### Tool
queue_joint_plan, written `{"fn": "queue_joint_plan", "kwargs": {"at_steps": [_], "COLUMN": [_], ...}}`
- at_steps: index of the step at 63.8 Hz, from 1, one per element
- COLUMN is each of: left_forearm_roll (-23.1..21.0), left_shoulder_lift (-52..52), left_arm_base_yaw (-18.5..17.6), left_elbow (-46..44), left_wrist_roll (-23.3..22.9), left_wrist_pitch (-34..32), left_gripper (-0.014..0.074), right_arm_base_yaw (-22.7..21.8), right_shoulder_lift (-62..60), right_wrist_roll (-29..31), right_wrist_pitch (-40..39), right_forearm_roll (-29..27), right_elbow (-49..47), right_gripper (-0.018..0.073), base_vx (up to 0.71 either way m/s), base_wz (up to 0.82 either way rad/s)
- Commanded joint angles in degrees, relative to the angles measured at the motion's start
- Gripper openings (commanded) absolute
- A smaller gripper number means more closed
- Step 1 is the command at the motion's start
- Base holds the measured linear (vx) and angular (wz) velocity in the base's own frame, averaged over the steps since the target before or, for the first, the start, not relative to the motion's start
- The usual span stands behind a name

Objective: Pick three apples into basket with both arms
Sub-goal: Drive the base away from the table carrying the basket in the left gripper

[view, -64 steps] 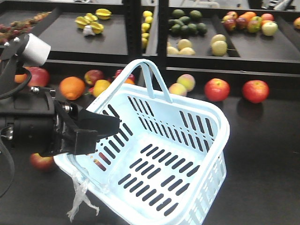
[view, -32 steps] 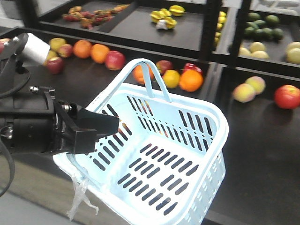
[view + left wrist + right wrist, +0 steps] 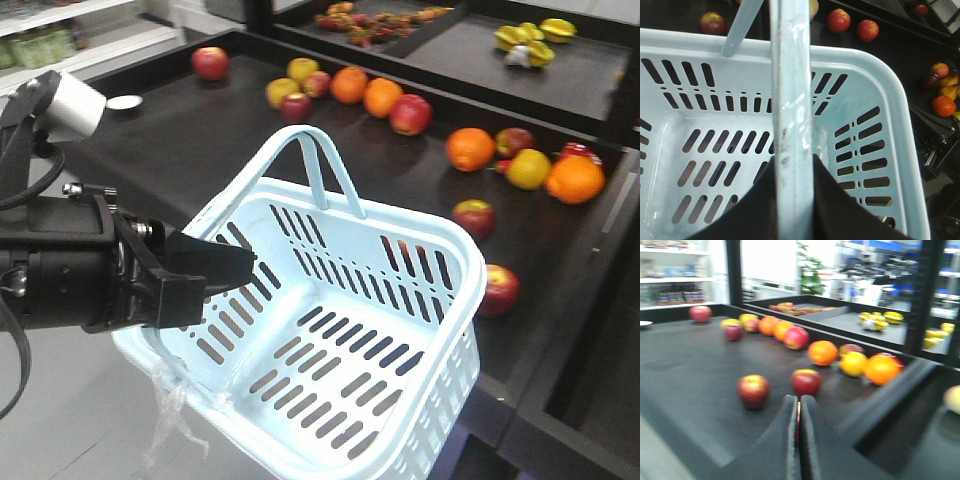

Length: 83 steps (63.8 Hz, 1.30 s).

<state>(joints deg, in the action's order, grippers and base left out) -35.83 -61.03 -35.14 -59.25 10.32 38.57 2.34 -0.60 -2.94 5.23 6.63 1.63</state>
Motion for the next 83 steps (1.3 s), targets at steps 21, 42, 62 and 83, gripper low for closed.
{"fn": "queue_joint_plan", "kwargs": {"at_steps": [21, 42, 62, 83], "left_forearm_roll": [-2.70, -2.70, -2.70, -2.70], "left_shoulder_lift": [1.39, 1.39, 1.39, 1.39], "left_arm_base_yaw": [-0.31, -0.31, -0.31, -0.31], "left_elbow": [-1.63, -1.63, -1.63, -1.63], "left_wrist_roll": [-0.03, -0.03, -0.03, -0.03], "left_wrist_pitch": [-4.00, -4.00, -4.00, -4.00], "left_gripper": [-0.0008, -0.0008, -0.0008, -0.0008], "right_arm_base_yaw": [-0.37, -0.37, -0.37, -0.37], "right_shoulder_lift": [-0.59, -0.59, -0.59, -0.59], "right_wrist_roll": [0.48, 0.48, 0.48, 0.48], "right_wrist_pitch": [-3.99, -3.99, -3.99, -3.99], "right_forearm_roll": [0.45, 0.45, 0.45, 0.45], "right_elbow": [0.78, 0.78, 0.78, 0.78], "right_gripper": [-0.0001, -0.0001, -0.0001, -0.0001], "base_vx": [-0.15, -0.13, -0.12, -0.08], "base_wz": [0.58, 0.52, 0.48, 0.38]}}
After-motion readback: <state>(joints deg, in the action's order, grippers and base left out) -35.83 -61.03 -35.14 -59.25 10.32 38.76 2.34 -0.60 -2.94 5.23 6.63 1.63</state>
